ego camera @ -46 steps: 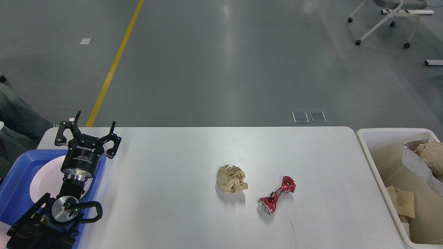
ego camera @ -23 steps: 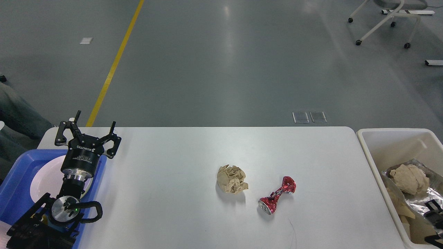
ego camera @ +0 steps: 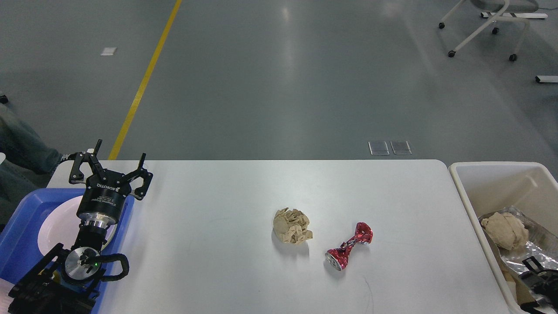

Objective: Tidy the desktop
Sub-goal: 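Open the right gripper inside the bin to drop the foil tray, then raise the right gripper and move it over the crumpled bread piece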

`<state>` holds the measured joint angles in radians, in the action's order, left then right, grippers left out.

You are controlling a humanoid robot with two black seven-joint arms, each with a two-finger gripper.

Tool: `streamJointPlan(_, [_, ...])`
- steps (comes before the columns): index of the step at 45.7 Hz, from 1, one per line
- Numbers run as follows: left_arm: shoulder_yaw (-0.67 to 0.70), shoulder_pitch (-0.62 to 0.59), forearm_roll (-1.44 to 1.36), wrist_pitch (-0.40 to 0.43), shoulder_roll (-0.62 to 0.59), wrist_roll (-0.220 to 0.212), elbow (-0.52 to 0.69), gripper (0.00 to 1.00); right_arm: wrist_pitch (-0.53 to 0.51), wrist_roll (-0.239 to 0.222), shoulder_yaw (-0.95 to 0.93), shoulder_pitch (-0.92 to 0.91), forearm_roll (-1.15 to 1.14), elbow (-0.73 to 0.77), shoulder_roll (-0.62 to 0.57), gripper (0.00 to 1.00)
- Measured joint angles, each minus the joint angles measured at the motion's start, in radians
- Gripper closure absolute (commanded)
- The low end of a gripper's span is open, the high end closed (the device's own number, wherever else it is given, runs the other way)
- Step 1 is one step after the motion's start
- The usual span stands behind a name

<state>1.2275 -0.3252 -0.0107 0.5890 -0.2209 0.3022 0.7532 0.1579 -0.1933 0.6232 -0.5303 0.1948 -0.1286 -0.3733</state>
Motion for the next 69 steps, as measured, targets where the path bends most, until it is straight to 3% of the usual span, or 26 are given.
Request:
streamJointPlan(9, [0.000, 0.000, 0.000, -0.001, 0.000, 0.000, 0.000, 0.04, 0.075, 0.000, -0.001, -0.003, -0.001, -0.013, -0.001, 0.00])
streamJointPlan(25, [0.000, 0.000, 0.000, -0.001, 0.000, 0.000, 0.000, 0.04, 0.019, 0.002, 0.020, -0.086, -0.073, -0.064, -0.041, 0.00])
streamJointPlan(36, [0.000, 0.000, 0.000, -0.001, 0.000, 0.000, 0.000, 0.04, -0.164, -0.008, 0.035, -0.375, -0.349, -0.364, -0.251, 0.00])
streamJointPlan(44, [0.000, 0.000, 0.000, -0.001, 0.000, -0.002, 0.000, 0.04, -0.404, -0.011, 0.107, -0.633, -0.482, -0.501, -0.335, 0.00])
streamJointPlan(49, [0.000, 0.000, 0.000, -0.001, 0.000, -0.002, 0.000, 0.04, -0.610, -0.011, 0.277, -0.849, -0.495, -0.547, -0.293, 0.00])
streamJointPlan(58, [0.001, 0.000, 0.000, -0.001, 0.000, -0.002, 0.000, 0.04, -0.851, -0.009, 0.526, -1.217, -0.478, -0.754, -0.165, 0.00])
streamJointPlan(69, [0.001, 0.000, 0.000, 0.000, 0.000, -0.002, 0.000, 0.04, -1.027, -0.012, 0.569, -1.612, -0.420, -1.037, -0.078, 0.00])
